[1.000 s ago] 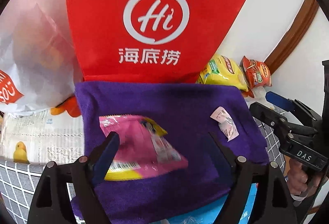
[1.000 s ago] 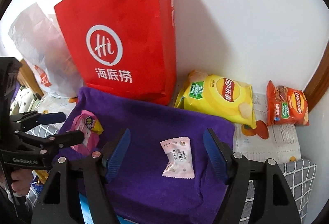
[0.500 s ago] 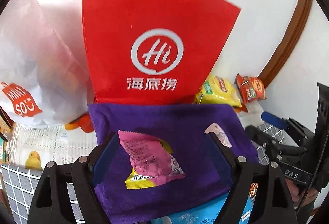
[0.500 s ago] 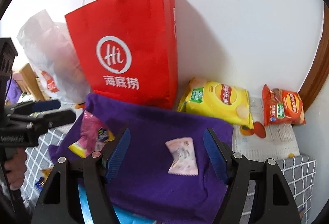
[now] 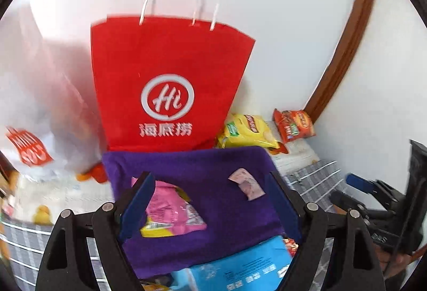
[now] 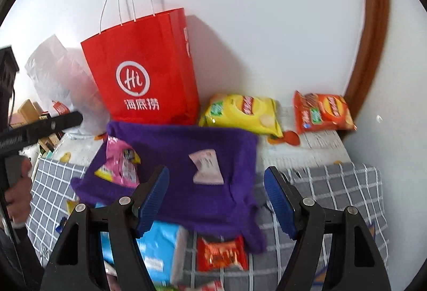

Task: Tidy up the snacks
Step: 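Grasp the blue snack packet with the left tool while the right tool grasps the green bag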

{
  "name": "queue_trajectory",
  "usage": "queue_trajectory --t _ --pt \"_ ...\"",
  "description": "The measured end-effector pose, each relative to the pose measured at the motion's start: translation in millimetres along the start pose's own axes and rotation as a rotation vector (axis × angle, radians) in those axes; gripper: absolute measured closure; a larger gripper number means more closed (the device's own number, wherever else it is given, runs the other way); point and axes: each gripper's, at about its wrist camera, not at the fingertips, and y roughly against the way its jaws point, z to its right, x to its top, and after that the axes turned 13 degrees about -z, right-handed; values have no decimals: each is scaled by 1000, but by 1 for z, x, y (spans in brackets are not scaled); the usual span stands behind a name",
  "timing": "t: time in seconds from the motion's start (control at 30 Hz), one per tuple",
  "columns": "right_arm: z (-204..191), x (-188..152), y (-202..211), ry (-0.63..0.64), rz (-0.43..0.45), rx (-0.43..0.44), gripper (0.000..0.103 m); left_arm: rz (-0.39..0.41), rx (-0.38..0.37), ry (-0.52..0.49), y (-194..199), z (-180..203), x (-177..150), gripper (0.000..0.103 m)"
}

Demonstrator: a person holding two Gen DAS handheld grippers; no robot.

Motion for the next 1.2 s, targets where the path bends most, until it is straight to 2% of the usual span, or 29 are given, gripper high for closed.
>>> queue_trajectory --t 0.2,0.37,0.5,0.73,0.97,1.2 --pt "10 -46 3 -12 -50 -28 30 16 -44 -15 19 11 -4 20" --pt "16 -80 -6 -63 -106 50 32 7 -36 -26 33 16 -19 20" --pt "8 -104 -13 -91 -131 125 32 3 6 -30 41 16 -36 20" --pt "-24 -127 -23 -36 -191 176 32 -28 64 -4 52 5 -82 19" --pt "-44 -139 -36 -36 -210 186 32 -66 137 73 63 -30 -132 19" --pt "-59 -137 -54 -10 -231 133 32 -109 137 181 61 -68 -177 19"
